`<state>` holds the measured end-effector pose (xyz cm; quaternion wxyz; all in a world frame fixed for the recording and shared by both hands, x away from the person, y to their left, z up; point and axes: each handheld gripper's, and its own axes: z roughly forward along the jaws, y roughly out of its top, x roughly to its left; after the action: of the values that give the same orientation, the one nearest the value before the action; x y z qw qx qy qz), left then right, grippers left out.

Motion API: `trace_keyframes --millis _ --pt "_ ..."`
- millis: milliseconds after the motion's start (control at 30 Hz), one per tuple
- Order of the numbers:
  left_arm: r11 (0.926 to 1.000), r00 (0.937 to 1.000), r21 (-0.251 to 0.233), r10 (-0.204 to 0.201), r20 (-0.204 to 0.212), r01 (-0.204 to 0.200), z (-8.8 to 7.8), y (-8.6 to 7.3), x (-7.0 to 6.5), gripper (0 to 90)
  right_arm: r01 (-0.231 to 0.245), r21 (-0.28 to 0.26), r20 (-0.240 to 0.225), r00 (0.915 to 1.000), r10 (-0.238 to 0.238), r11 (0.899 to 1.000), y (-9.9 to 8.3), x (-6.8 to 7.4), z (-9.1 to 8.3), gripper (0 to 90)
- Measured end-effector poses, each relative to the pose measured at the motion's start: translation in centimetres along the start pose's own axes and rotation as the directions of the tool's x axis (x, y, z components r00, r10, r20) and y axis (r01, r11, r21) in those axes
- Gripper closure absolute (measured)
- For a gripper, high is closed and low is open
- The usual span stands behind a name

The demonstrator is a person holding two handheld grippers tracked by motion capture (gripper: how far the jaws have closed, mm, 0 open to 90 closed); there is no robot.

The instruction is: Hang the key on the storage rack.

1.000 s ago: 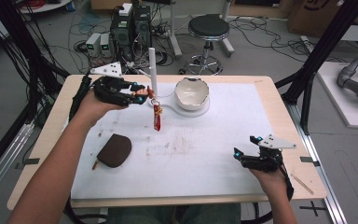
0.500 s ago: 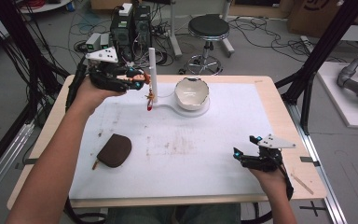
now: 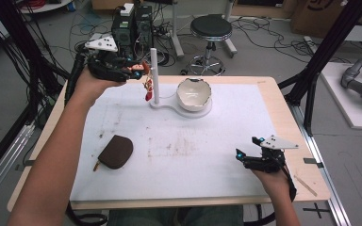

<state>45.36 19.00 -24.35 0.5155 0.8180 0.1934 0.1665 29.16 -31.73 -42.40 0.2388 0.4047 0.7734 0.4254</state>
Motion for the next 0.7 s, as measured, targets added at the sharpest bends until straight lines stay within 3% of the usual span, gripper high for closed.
trace_keyframes --millis 700 --pt "1.0 0.9992 0.003 0.007 -0.039 -0.007 1.0 1.8 1.0 55.2 0.002 -0.003 0.001 1.0 -0.002 1.0 0.0 -0.1 0.1 18.6"
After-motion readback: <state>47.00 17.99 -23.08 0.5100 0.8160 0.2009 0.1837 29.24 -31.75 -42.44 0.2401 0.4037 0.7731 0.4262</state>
